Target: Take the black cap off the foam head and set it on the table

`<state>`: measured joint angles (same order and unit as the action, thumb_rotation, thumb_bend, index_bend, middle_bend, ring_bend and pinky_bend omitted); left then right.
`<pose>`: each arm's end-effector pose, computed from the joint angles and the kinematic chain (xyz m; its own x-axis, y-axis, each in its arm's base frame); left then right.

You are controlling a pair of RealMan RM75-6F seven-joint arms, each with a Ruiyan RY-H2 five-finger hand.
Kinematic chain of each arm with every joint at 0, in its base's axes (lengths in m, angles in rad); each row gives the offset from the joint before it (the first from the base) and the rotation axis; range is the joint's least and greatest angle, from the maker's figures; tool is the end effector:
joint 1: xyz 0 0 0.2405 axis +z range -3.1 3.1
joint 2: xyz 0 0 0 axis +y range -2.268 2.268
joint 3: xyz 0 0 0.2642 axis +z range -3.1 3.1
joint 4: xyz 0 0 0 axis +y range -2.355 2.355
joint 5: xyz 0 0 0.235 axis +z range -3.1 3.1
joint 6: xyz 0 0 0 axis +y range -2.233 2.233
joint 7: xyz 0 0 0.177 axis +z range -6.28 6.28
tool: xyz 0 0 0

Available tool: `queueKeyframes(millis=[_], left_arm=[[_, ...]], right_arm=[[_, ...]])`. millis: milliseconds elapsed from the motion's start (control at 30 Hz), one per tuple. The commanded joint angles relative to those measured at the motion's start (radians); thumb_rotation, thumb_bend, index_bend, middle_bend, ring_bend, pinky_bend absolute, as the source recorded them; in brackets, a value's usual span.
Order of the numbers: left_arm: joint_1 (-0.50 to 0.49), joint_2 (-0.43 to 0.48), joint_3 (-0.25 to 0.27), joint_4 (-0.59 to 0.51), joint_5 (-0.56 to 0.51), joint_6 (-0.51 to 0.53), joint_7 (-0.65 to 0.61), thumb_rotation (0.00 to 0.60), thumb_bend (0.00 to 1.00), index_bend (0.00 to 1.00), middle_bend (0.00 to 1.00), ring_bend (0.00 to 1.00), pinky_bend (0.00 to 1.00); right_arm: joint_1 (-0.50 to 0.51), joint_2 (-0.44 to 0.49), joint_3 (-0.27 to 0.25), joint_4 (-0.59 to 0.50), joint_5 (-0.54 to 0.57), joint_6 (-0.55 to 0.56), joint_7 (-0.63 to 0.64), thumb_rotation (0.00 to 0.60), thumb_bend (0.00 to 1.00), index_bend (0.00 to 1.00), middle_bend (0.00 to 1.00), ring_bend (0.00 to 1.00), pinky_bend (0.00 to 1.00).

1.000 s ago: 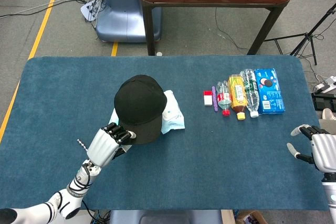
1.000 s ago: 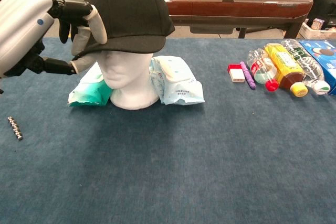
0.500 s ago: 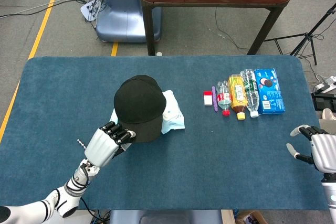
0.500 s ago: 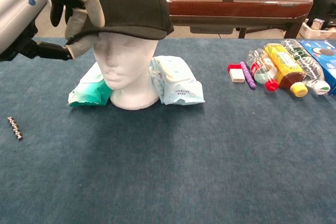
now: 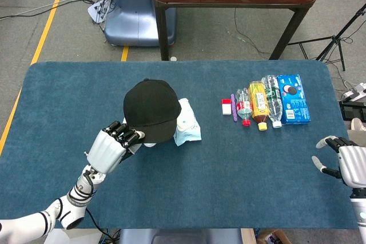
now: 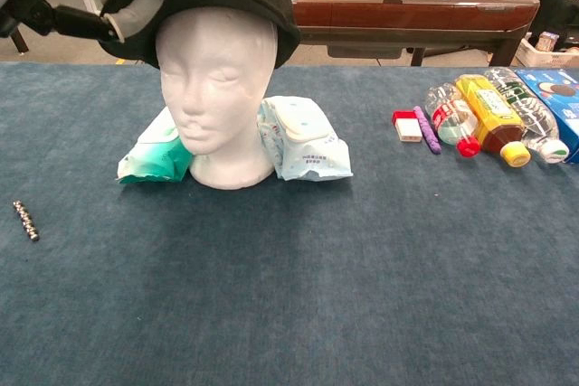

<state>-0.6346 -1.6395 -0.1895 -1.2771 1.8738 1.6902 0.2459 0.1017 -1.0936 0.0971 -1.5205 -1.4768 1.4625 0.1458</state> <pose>-0.0893 0.3217 0.0376 0.1281 -0.5196 0.8448 0.5960 -0.6405 -0.4843 -0.3464 -0.2353 0.1667 0.3612 0.0405 0.9316 -0.9324 0.0042 0.3613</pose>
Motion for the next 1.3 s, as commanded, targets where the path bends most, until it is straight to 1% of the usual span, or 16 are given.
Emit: queueKeyframes(millis=[33, 267, 667, 1067, 1300], left_arm=[[-0.009, 0.012, -0.011, -0.014, -0.003, -0.008, 0.016, 0.6, 0.6, 0.62, 0.78, 0.62, 0.66], [-0.026, 0.027, -0.034, -0.02, -0.015, -0.023, 0.032, 0.6, 0.6, 0.62, 0.78, 0.62, 0.66], [-0.066, 0.034, -0.079, 0.011, -0.058, -0.051, 0.034, 0.6, 0.6, 0.62, 0.78, 0.62, 0.66], [-0.091, 0.05, -0.105, 0.026, -0.097, -0.07, 0.046, 0.6, 0.6, 0.62, 0.78, 0.62, 0.66], [-0.1, 0.063, -0.129, 0.041, -0.134, -0.071, 0.043, 0.6, 0.6, 0.62, 0.78, 0.63, 0.66]], right_arm=[[0.0, 0.0, 0.0, 0.0, 0.0, 0.001, -0.001, 0.6, 0.27, 0.49, 0.46, 0.41, 0.48], [-0.001, 0.001, 0.0, 0.0, 0.001, 0.0, 0.002, 0.6, 0.27, 0.49, 0.46, 0.41, 0.48], [0.002, 0.0, 0.0, 0.001, 0.004, -0.007, -0.002, 0.6, 0.27, 0.49, 0.46, 0.41, 0.48], [0.003, 0.0, 0.0, 0.002, 0.006, -0.01, -0.003, 0.6, 0.27, 0.49, 0.46, 0.41, 0.48], [0.005, -0.001, -0.001, 0.002, 0.007, -0.013, -0.007, 0.6, 0.27, 0.49, 0.46, 0.41, 0.48]])
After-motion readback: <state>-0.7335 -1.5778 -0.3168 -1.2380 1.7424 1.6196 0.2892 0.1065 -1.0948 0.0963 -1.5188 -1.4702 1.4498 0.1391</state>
